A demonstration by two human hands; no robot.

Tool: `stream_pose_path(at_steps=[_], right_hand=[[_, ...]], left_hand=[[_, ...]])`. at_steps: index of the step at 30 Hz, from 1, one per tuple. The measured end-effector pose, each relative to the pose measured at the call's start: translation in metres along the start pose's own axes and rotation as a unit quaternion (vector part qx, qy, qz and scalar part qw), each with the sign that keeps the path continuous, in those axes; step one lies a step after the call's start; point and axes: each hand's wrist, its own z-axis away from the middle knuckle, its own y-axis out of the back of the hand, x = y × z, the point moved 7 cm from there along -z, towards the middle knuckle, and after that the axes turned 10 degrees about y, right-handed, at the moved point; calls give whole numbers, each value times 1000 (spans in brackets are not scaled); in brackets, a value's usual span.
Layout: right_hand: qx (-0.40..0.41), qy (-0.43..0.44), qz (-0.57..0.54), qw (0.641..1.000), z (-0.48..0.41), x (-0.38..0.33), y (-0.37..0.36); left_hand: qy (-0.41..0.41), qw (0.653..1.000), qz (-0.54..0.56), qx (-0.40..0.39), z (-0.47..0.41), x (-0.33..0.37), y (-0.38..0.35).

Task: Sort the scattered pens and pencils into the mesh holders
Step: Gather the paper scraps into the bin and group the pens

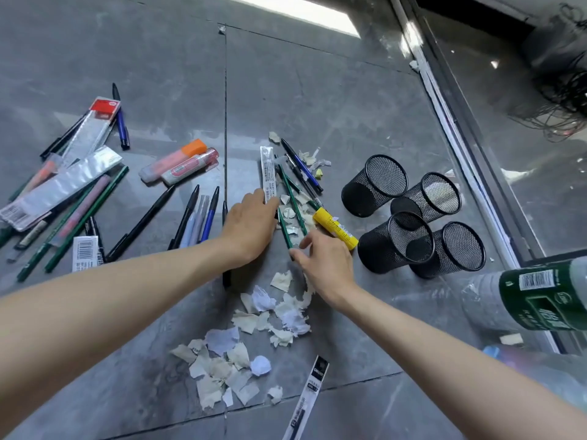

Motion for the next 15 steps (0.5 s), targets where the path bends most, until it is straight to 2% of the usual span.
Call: stream_pose_path(at_steps=[3, 5, 8, 11, 15], right_hand=[[-44, -47, -14, 998, -14, -8, -15], [-58, -71, -18, 996, -20, -10, -21], [-70, -100, -63, 990, -21, -4, -21], [-55, -87, -102, 989, -12, 0, -15], [-40, -101, -246, 963, 0, 9, -12]], left_hand=[[110, 991, 77, -23, -1, -11, -6], [166, 982, 90, -23, -2, -18, -7], [206, 975, 83, -7, -5, -23, -3], [238, 969, 54, -33, -13, -25, -2], [282, 954, 64, -77, -24, -23, 0]])
